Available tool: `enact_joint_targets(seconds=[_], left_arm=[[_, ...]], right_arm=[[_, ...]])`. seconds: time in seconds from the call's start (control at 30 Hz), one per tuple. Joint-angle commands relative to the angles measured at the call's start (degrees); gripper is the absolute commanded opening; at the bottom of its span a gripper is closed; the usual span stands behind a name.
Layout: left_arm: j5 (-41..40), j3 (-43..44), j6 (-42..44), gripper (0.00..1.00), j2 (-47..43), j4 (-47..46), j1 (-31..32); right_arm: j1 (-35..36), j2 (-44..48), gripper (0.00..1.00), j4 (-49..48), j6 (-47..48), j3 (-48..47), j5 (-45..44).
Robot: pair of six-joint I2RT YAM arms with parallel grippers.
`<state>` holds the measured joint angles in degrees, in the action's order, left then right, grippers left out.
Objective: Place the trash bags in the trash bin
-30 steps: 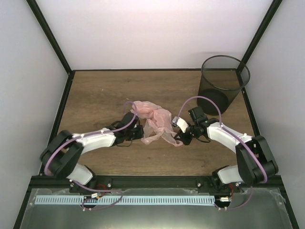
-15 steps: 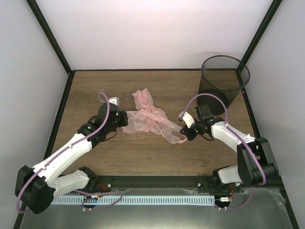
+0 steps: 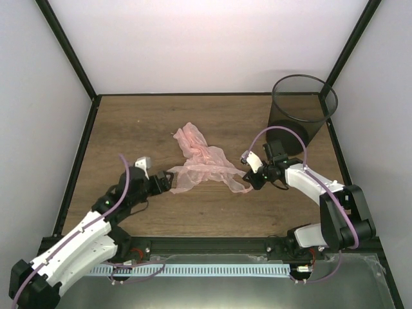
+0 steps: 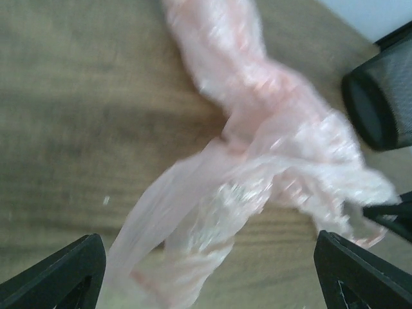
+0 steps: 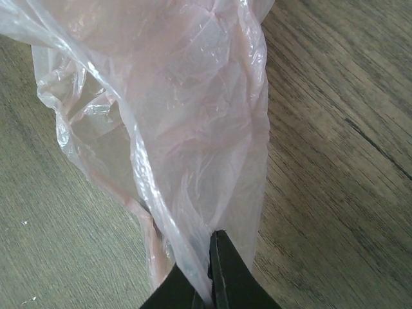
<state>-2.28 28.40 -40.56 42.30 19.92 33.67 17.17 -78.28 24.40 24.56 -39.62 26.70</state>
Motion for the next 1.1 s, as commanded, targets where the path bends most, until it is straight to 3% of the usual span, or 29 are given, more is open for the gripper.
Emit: enact_joint_targets(seconds=[0.0,0.17,0.4,0.47,0.53,0.7,0.8,0.9,0.97,1.0,1.07], left_arm=[[4.09,-9.64,-9.49,0.91,-3.66,-2.08,-0.01],[5.08,-16.85,-11.93,0.88,-3.72,-10.81,0.3],[4.62,-22.65,-14.08,0.85,7.43,-32.42,0.49],[4.37,-21.01,-12.09,0.77,12.01,-36.15,0.49],[4.74,-17.09,-9.38,0.62,15.64,-36.4,0.52],[2.9,-4.06,-1.15,0.26,17.04,-24.62,0.43],[-3.58,12.93,6.68,0.05,14.68,-10.37,0.31],[-11.49,37.44,18.94,0.04,16.25,5.14,0.84],[-13.22,51.98,25.45,0.04,17.95,8.63,2.9],[-12.77,57.18,27.11,0.04,18.27,9.26,3.92],[-10.03,61.21,29.35,0.04,18.1,10.06,4.45]], right_arm=[[-0.08,-0.47,0.01,0.07,0.15,-1.86,0.77],[-0.12,-1.83,0.01,0.73,0.31,-2.28,1.86],[-0.05,-2.27,0.01,0.59,0.19,-2.18,2.33],[-0.05,-2.5,0.01,0.71,0.0,-2.38,2.52],[-0.06,-2.52,0.01,1.02,-0.23,-2.65,3.11],[-0.15,-0.68,0.01,1.96,-2.66,-6.24,-1.7],[-0.14,-1.65,0.01,11.01,-0.26,-22.28,-0.21],[-0.28,-5.81,0.01,22.47,0.4,-53.2,-2.47],[-0.77,-7.61,0.01,25.62,-2.29,-73.01,-2.24],[-0.77,-6.49,0.01,24.62,-3.38,-78.79,-1.44],[-0.81,-0.06,0.01,18.72,-4.01,-77.2,2.69]])
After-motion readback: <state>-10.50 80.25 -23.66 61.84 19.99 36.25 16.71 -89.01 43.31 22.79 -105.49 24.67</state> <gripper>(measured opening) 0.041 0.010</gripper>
